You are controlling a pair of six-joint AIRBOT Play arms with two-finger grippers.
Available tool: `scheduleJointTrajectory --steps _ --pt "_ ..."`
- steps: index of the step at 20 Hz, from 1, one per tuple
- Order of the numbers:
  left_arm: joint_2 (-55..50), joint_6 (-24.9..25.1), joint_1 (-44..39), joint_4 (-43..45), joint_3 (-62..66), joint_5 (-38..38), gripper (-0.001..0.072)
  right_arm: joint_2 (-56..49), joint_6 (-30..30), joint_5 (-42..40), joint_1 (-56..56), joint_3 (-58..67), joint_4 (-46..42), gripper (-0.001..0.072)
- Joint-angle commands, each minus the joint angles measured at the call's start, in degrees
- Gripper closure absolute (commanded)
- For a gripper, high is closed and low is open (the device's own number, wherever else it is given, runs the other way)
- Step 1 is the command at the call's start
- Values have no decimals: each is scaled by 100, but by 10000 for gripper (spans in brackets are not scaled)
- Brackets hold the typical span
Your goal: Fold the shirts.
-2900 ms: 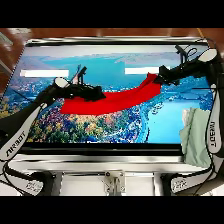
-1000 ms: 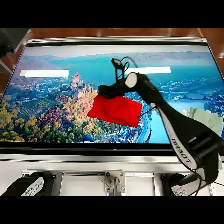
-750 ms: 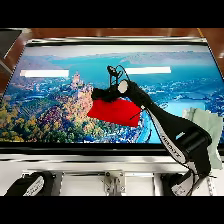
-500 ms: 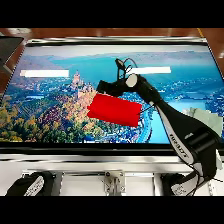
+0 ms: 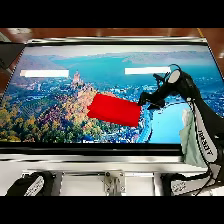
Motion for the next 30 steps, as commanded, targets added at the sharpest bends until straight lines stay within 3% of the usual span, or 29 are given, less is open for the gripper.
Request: scheduleJointTrajectory --steps 1,4,10,11,12,13,16,18,24,30 --pt "2 -2 0 44 0 -4 670 9 -66 -817 -177 -949 763 29" --pt "2 -2 0 46 0 -7 670 -280 -157 -929 -42 -1086 826 29" --pt "2 -7 0 42 0 4 670 -629 -560 -1729 297 -1086 1775 32" --pt "2 -59 0 42 0 2 670 -664 -568 -1869 323 -1086 1985 160" --pt "2 -94 0 42 0 2 670 -669 -627 -1993 319 -1073 2208 463" --pt "2 -107 0 42 0 2 670 -658 -761 -1985 278 -1001 2387 641" --pt "2 -105 0 50 0 2 670 -291 -1585 -1532 2 -507 2586 655" --pt "2 -105 -2 109 0 2 670 133 -1609 -1099 -426 13 2498 655" --pt "2 -105 -4 146 0 2 670 1279 -474 317 -2625 1456 723 655" --pt "2 -105 -4 146 0 2 670 1740 -31 1399 -4774 1596 190 655"
